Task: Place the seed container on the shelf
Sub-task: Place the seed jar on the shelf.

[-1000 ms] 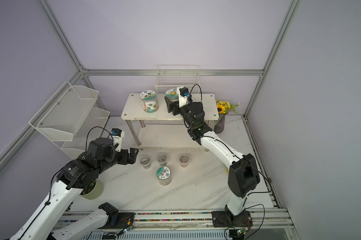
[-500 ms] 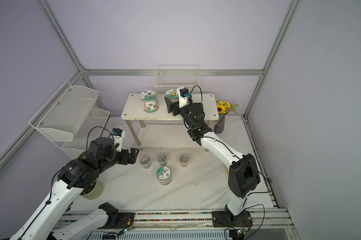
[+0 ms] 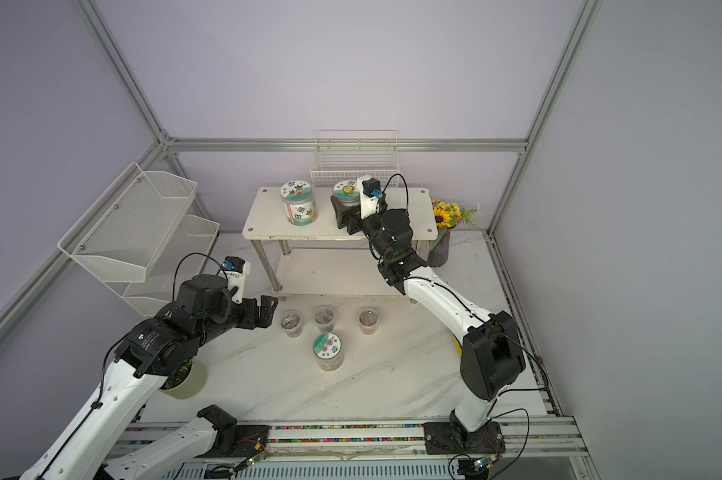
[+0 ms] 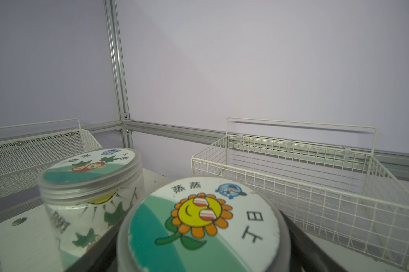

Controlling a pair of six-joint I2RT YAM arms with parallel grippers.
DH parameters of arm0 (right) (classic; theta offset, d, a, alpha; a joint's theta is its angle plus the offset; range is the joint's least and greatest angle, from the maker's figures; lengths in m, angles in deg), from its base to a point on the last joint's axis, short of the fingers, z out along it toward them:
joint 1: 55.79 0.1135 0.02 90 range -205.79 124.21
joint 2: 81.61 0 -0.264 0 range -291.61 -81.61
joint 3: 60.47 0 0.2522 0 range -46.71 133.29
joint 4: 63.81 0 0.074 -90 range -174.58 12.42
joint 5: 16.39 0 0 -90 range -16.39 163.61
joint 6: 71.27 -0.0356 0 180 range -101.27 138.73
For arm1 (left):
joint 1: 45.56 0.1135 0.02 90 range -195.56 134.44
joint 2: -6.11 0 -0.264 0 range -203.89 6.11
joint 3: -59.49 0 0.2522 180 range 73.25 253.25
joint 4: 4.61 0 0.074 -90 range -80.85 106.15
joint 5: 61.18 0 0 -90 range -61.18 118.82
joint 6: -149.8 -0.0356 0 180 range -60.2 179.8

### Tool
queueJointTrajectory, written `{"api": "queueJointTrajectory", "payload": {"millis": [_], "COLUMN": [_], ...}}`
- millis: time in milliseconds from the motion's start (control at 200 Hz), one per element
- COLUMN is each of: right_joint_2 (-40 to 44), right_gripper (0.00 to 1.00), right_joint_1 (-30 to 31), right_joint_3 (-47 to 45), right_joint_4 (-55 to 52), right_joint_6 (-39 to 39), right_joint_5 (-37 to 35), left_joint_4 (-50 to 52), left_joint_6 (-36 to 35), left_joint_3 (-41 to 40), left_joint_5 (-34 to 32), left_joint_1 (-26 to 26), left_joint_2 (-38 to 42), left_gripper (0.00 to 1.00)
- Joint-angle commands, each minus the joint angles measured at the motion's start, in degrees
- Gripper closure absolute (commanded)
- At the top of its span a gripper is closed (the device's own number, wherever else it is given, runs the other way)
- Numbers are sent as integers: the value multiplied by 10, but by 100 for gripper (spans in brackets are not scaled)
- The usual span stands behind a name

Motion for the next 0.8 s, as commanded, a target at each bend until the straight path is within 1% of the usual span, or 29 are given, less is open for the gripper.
{"api": "queueJointTrajectory", "payload": {"millis": [0, 245, 360, 525, 795], "right_joint_2": [24, 22, 20, 17, 21], "right_gripper": [23, 16, 10, 4, 3], "right_joint_1": [-3, -3, -3, -4, -3], "right_joint_3": [-10, -12, -12, -10, -11], "right_joint_4": [9, 7, 7, 7, 6], "right_joint_6": [-8, -10, -10, -9, -9], "right_joint_5": [12, 12, 10, 12, 12], "left_joint_4": [-16, -15, -14, -15, -14], "left_joint_6": [-9, -12, -12, -12, -13], "left_joint_3": [7, 10, 9, 7, 7], "left_joint_5": [1, 2, 1, 2, 2], "left_joint_1": [3, 5, 6, 7, 8], "left_joint_2": [2, 2, 2, 2, 3], "left_gripper": [0, 0, 0, 0, 1]}}
